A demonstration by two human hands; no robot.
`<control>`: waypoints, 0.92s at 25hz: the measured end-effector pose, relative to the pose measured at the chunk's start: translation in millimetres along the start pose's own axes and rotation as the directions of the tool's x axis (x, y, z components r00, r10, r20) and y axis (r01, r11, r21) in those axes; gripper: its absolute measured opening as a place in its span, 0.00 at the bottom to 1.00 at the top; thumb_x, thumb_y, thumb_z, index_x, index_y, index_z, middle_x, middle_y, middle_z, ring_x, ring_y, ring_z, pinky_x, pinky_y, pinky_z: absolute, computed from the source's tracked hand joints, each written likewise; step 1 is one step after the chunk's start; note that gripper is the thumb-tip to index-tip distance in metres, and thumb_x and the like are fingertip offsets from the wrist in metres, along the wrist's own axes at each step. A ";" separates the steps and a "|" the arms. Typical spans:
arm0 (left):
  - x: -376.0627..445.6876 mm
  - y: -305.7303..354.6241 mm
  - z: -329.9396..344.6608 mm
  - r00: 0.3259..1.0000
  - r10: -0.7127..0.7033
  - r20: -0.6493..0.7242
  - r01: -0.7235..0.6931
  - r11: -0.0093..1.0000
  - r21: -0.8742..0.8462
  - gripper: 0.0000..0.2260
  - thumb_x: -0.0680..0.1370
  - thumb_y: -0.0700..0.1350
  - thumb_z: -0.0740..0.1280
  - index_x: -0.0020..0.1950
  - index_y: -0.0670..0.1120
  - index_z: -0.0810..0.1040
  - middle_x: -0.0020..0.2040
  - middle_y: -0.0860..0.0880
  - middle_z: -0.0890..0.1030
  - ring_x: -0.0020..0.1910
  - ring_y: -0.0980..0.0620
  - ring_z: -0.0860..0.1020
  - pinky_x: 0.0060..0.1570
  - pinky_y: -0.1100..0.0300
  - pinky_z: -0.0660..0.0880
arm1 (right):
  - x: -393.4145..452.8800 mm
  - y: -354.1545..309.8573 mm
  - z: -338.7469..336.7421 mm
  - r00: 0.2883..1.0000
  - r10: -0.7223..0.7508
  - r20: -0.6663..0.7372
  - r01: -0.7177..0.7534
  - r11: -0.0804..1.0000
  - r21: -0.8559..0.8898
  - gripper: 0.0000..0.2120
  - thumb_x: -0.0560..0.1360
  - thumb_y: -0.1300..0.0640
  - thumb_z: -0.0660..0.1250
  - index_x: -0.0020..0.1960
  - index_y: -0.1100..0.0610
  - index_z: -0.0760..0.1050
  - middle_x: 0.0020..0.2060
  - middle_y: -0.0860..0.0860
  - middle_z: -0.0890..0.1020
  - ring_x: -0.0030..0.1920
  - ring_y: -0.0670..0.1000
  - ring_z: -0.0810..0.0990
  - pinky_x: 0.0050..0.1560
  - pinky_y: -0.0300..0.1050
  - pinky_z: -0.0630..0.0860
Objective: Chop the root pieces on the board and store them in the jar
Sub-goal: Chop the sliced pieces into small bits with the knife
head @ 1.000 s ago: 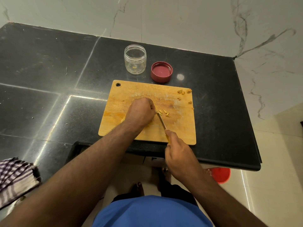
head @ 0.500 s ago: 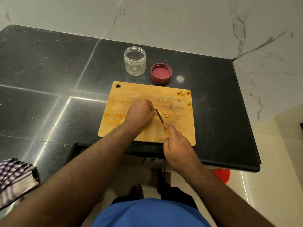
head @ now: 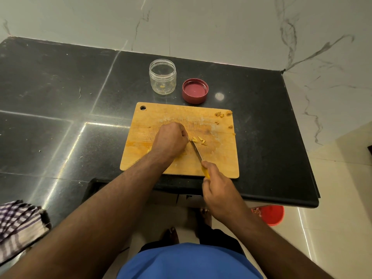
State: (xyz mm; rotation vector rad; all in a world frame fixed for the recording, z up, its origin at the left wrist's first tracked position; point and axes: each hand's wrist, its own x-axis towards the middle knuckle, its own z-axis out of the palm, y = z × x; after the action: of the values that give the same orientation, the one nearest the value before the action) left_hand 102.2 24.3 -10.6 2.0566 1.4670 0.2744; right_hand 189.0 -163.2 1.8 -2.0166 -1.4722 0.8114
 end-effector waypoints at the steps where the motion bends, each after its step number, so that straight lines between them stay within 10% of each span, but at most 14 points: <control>1: -0.3 -0.4 -0.5 1.000 0.001 0.009 -0.001 1.000 -0.005 0.03 0.78 0.42 0.71 0.50 0.47 0.85 0.46 0.51 0.83 0.46 0.53 0.79 0.46 0.57 0.80 | -3.5 2.3 -1.7 1.000 -0.009 -0.019 0.009 1.000 -0.008 0.20 0.82 0.59 0.55 0.74 0.51 0.62 0.45 0.43 0.75 0.38 0.42 0.73 0.37 0.30 0.67; 16: -9.8 -40.7 -31.4 0.998 -0.010 -0.063 0.004 0.995 -0.101 0.09 0.80 0.44 0.68 0.58 0.48 0.84 0.54 0.52 0.83 0.47 0.55 0.78 0.42 0.62 0.73 | 14.8 1.6 9.3 0.998 -0.047 -0.042 0.047 0.999 0.013 0.22 0.82 0.59 0.56 0.76 0.51 0.60 0.61 0.51 0.76 0.52 0.45 0.76 0.47 0.31 0.69; 23: -14.2 -52.7 -28.1 0.997 -0.017 -0.069 0.003 0.981 -0.195 0.10 0.80 0.45 0.69 0.61 0.49 0.83 0.57 0.50 0.82 0.50 0.54 0.78 0.37 0.69 0.71 | -4.6 17.9 0.7 0.993 0.041 -0.113 -0.036 0.998 0.053 0.22 0.83 0.57 0.56 0.75 0.47 0.61 0.56 0.47 0.77 0.41 0.39 0.73 0.37 0.25 0.67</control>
State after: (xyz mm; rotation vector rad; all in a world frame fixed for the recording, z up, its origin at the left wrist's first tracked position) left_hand 41.5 32.4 -15.7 1.8993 1.4306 0.4718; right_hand 199.2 -172.7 -10.5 -2.0245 -1.3402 0.7289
